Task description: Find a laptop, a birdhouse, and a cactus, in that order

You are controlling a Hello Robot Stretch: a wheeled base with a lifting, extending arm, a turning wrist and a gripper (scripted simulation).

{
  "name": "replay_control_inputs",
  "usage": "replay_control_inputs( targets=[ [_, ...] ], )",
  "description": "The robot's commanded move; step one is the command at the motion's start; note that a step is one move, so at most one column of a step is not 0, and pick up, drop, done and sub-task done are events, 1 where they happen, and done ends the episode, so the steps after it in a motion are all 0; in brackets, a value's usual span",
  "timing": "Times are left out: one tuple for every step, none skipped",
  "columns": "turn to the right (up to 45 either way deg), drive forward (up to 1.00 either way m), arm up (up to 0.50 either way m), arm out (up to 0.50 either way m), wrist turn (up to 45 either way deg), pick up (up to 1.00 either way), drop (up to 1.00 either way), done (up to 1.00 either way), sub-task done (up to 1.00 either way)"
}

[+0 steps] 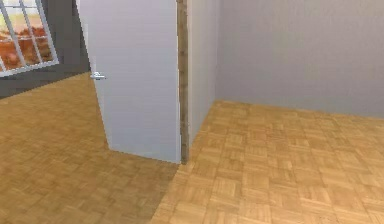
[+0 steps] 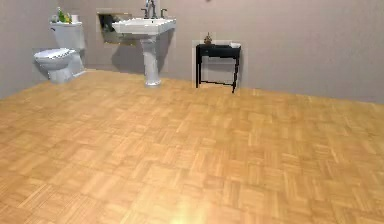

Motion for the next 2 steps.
replay_control_inputs(
  targets=[
    [-42.0,0.00,0.00,0.00,0.0,0.00,0.00,0.00,0.00],
    [0.0,1.00,0.00,0.00,0.0,0.00,0.00,0.00,0.00]
  ],
)
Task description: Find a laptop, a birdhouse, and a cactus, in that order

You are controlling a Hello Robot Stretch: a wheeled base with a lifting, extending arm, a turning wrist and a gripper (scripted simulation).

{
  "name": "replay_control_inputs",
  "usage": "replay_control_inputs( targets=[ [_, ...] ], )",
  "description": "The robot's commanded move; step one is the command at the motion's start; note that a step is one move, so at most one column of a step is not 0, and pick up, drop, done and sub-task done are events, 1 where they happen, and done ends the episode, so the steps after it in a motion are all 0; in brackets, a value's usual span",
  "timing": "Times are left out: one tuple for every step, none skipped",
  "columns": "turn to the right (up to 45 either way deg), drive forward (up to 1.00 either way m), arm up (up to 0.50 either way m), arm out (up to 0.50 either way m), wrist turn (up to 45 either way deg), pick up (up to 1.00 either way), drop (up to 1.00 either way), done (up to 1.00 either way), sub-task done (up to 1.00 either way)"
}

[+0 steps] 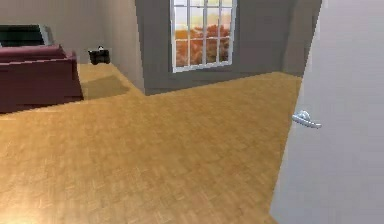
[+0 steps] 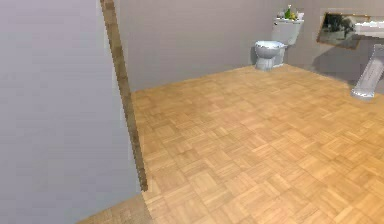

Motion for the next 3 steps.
replay_control_inputs(
  targets=[
    [-3.0,0.00,0.00,0.00,0.0,0.00,0.00,0.00,0.00],
    [0.0,0.20,0.00,0.00,0.0,0.00,0.00,0.00,0.00],
    [-30.0,0.00,0.00,0.00,0.0,0.00,0.00,0.00,0.00]
  ],
)
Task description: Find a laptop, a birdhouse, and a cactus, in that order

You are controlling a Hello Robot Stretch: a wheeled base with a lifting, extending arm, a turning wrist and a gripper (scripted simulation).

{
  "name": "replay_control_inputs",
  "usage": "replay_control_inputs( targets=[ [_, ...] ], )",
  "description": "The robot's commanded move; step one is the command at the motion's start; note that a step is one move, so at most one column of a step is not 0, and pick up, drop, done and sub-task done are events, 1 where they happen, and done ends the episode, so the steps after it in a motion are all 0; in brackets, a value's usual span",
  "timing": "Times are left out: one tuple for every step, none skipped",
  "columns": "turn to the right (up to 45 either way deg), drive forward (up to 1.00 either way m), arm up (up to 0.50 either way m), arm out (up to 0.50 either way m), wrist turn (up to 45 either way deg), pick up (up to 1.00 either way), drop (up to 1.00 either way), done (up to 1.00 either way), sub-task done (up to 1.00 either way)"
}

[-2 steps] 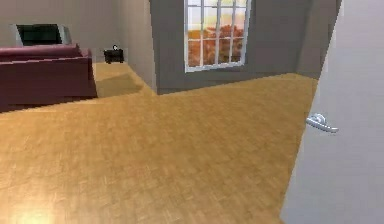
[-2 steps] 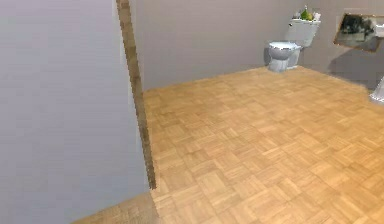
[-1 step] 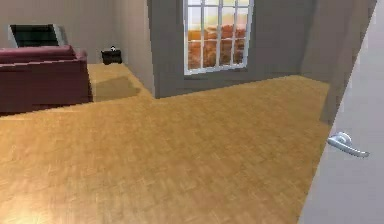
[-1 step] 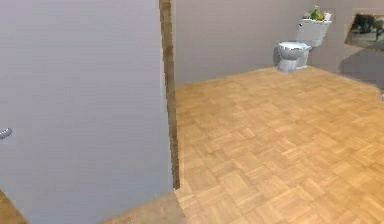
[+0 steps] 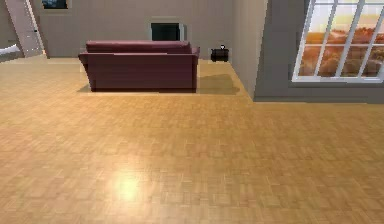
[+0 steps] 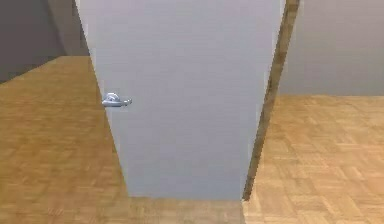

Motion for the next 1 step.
replay_control_inputs(
  targets=[
    [0.0,0.80,0.00,0.00,0.0,0.00,0.00,0.00,0.00]
  ],
)
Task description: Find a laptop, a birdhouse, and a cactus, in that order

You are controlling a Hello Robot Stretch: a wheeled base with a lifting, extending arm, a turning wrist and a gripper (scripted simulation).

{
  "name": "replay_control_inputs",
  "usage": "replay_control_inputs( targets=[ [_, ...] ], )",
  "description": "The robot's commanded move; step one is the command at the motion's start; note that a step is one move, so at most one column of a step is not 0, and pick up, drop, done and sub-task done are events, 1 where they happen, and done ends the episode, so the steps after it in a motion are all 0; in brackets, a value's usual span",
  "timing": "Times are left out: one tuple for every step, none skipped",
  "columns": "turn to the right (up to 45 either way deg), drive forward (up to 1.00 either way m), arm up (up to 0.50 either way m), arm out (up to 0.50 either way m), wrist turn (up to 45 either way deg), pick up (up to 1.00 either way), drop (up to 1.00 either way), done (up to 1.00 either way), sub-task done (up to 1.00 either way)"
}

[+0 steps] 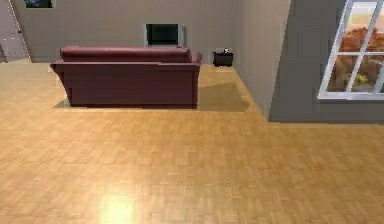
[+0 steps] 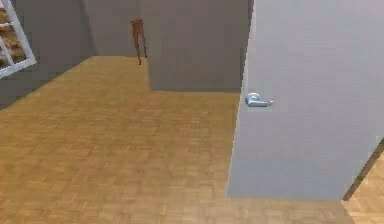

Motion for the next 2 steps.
replay_control_inputs(
  targets=[
    [-45.0,0.00,0.00,0.00,0.0,0.00,0.00,0.00,0.00],
    [-9.0,0.00,0.00,0.00,0.0,0.00,0.00,0.00,0.00]
  ],
)
